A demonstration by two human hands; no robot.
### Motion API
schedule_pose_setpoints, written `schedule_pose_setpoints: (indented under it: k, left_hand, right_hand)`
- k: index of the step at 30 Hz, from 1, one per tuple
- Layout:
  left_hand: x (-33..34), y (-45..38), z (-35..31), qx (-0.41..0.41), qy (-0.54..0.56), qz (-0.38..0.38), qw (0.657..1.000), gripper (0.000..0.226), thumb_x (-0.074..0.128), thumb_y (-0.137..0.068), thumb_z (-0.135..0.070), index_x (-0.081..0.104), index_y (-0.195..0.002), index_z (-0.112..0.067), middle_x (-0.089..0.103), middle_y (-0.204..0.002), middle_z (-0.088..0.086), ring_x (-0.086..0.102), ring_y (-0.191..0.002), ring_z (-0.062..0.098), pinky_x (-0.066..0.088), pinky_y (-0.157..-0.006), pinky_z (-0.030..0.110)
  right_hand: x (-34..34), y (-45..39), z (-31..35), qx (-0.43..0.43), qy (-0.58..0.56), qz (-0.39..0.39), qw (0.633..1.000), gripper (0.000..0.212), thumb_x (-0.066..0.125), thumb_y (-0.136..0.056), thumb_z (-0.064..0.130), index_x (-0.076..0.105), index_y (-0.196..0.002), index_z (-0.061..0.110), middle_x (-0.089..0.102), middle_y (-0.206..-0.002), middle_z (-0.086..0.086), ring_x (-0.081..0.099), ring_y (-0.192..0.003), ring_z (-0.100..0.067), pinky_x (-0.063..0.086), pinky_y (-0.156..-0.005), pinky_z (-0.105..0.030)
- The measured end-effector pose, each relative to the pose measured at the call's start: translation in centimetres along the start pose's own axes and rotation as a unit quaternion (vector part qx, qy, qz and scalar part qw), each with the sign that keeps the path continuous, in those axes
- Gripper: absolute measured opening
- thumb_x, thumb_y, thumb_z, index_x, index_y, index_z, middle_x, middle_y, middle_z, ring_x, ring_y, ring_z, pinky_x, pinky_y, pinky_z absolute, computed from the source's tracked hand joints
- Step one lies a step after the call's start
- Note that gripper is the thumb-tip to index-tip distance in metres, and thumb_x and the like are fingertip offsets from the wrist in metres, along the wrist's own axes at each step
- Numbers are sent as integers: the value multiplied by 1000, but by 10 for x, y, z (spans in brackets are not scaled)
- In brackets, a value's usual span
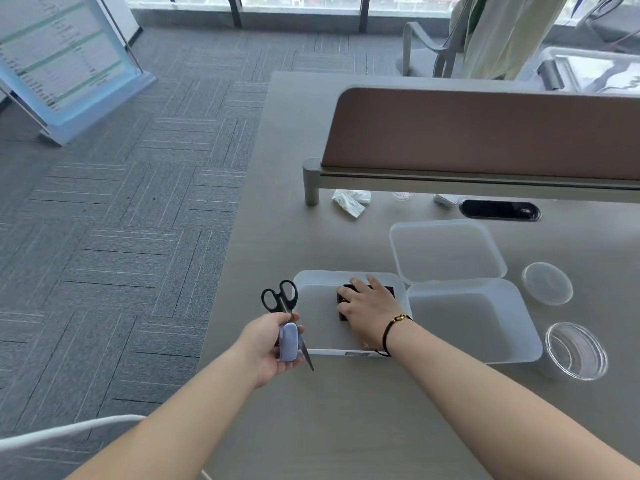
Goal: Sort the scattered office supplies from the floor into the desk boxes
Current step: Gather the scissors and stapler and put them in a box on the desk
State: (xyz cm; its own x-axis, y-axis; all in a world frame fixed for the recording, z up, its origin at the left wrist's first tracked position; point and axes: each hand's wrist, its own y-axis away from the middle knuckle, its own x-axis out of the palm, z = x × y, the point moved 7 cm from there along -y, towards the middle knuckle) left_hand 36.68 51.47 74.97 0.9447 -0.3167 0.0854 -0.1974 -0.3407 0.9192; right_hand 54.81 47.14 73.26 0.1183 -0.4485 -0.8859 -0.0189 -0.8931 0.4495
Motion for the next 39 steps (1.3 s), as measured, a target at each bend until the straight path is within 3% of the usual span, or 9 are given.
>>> schedule_pose_setpoints:
  k: [4, 8, 11, 16, 21, 28, 33, 36, 39]
  left_hand:
    - [5, 1, -2, 2, 14, 24, 1000, 9, 60, -98, -22, 67, -96, -17, 67, -82, 6, 55, -72, 25, 52, -75, 41]
    - [9, 1, -8, 24, 28, 53, 998, 11, 66, -93, -24, 69, -99, -15, 69, -85, 8, 61, -80, 26, 54, -79, 43]
    - [14, 4, -12, 29, 35, 68, 997, 10, 64, -94, -23, 70, -95, -14, 69, -89, 10, 64, -80, 26, 55, -77, 41]
    - [14, 1, -10, 29, 9, 60, 998, 10, 63, -98, -26, 71, -98, -19, 67, -96, 9, 64, -80, 25, 56, -71, 41]
    - [12, -1, -7, 29, -14, 59, 998, 19, 68, -94, -29, 71, -106, -15, 68, -97, 5, 59, -80, 24, 50, -76, 41]
    - [-8, 3, -12, 30, 9, 47, 998, 21, 73, -88, -25, 67, -107, -15, 63, -98, 6, 57, -76, 23, 52, -70, 40]
    - [-17, 2, -11, 30, 25, 37, 999, 19, 70, -90, -27, 69, -107, -17, 62, -101, 7, 57, -80, 24, 54, -70, 40]
    - [-18, 2, -9, 27, 27, 35, 999, 18, 69, -91, -27, 69, -106, -17, 63, -101, 7, 58, -80, 25, 55, -70, 40]
    - [-19, 2, -8, 24, 25, 33, 999, 19, 69, -91, -28, 70, -107, -18, 64, -101, 7, 60, -81, 25, 55, -70, 40]
  right_hand:
    - [-25, 8, 6, 42, -228, -90, 969, 36, 48, -100, 31, 59, -134, 26, 51, -146, 4, 35, -142, -20, 21, -119, -40]
    - [-34, 18, 22, 128, -651, -50, 746, 31, 64, -96, 30, 68, -124, 16, 73, -108, 1, 67, -94, -10, 53, -96, -34]
    - [-29, 20, 43, 127, -729, -6, 672, 30, 72, -90, 16, 67, -119, 19, 76, -96, -5, 72, -78, -17, 60, -81, -35]
    - [-19, 21, 41, 146, -747, -7, 648, 26, 73, -85, 7, 68, -105, 23, 76, -83, -5, 68, -66, -16, 61, -77, -37]
    - [-18, 26, 24, 144, -726, -10, 673, 12, 67, -89, 3, 71, -97, 11, 68, -70, -2, 58, -58, -14, 51, -60, -29]
    - [13, 33, -9, 265, -680, 14, 684, 17, 61, -86, -4, 73, -91, 7, 62, -64, -7, 51, -47, -13, 41, -44, -20]
    - [18, 15, 6, 256, -614, 54, 745, 24, 53, -84, -4, 76, -91, -2, 60, -72, -7, 52, -66, -22, 46, -59, -28]
    - [11, 6, 9, 275, -570, 18, 774, 24, 55, -88, 3, 77, -95, 11, 72, -92, -5, 66, -92, -23, 52, -84, -27]
    - [9, 1, 13, 298, -535, -1, 791, 25, 52, -83, 2, 74, -82, 12, 74, -90, -7, 69, -92, -27, 54, -80, -29]
